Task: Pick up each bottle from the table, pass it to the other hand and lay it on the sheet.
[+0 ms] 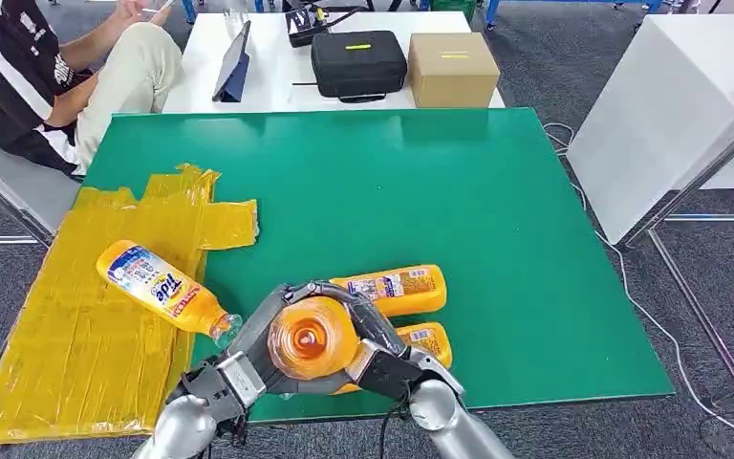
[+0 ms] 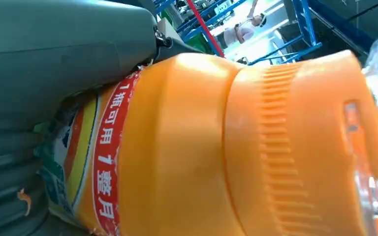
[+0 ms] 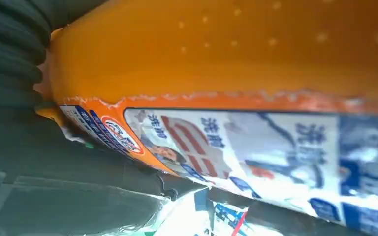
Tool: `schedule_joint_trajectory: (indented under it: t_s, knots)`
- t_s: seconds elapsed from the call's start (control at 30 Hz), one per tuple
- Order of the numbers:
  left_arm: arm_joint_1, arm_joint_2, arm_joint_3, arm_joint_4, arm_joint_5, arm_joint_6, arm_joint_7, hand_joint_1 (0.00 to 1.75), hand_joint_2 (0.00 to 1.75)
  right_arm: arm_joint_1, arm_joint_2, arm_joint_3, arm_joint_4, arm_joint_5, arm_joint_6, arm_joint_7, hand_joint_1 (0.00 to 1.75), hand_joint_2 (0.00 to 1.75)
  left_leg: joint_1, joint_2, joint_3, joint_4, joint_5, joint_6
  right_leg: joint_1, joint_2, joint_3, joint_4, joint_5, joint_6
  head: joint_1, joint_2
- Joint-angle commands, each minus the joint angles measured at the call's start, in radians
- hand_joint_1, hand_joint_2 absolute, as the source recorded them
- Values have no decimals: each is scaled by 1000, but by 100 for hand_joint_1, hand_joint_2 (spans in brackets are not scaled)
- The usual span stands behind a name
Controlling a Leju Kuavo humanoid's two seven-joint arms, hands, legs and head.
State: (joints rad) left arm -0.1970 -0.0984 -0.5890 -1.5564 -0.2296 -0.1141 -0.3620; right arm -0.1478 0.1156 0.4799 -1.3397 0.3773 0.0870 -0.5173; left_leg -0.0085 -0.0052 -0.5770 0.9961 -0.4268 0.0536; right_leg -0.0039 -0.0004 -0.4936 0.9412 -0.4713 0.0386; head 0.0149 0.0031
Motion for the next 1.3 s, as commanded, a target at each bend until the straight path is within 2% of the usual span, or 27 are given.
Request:
schedule_joint_trajectory:
  t_s: [0.03,0.47,0.5,0.53,0.63,0.8,1.03,1.1,1.3]
  knots:
    - [-41,4,-19,67,18,-2,2,175,175,7,-25,19,-25,16,-1,7,175,175,1,-1,2,0,0,-4,0,-2,2,-1,-1,-1,0,0]
    - [-36,8,-8,63,25,6,-3,175,175,21,-26,6,-51,18,-8,7,175,175,0,-1,2,0,0,-3,0,-1,2,-1,-1,-1,0,0]
    - [-33,7,-1,61,23,18,-5,175,175,24,-26,2,-56,23,-17,7,162,175,0,-1,2,-1,0,-3,0,-1,3,-1,-1,-1,0,0]
    - [-29,10,6,56,17,35,-9,175,175,35,-25,-8,-71,27,-31,6,3,175,0,-1,2,-1,-1,-4,0,-1,3,0,-1,-1,0,0]
    - [-3,33,58,10,13,66,-11,175,175,85,-45,-59,-174,41,-79,6,0,175,0,-1,2,-1,-1,-4,0,-1,3,0,-1,-1,0,0]
    - [94,52,245,-112,-8,112,-42,175,175,189,-64,-215,-367,116,-153,18,0,175,0,0,0,0,-1,-2,0,0,1,0,-1,-1,0,0]
    - [169,66,429,-197,45,105,-97,175,175,288,-73,-273,-468,193,-244,25,0,175,0,1,2,-1,-2,-4,0,0,2,0,-2,-1,0,0]
    - [174,69,460,-202,-32,179,-117,175,175,310,-69,-285,-483,230,-271,34,0,175,0,0,1,-1,-1,-4,0,0,1,0,-1,-1,0,0]
    - [134,154,450,-153,-483,463,-41,175,175,346,-79,-303,-501,271,-328,35,0,175,1,-1,2,-1,-1,-4,0,-1,2,-1,-2,-2,0,0]
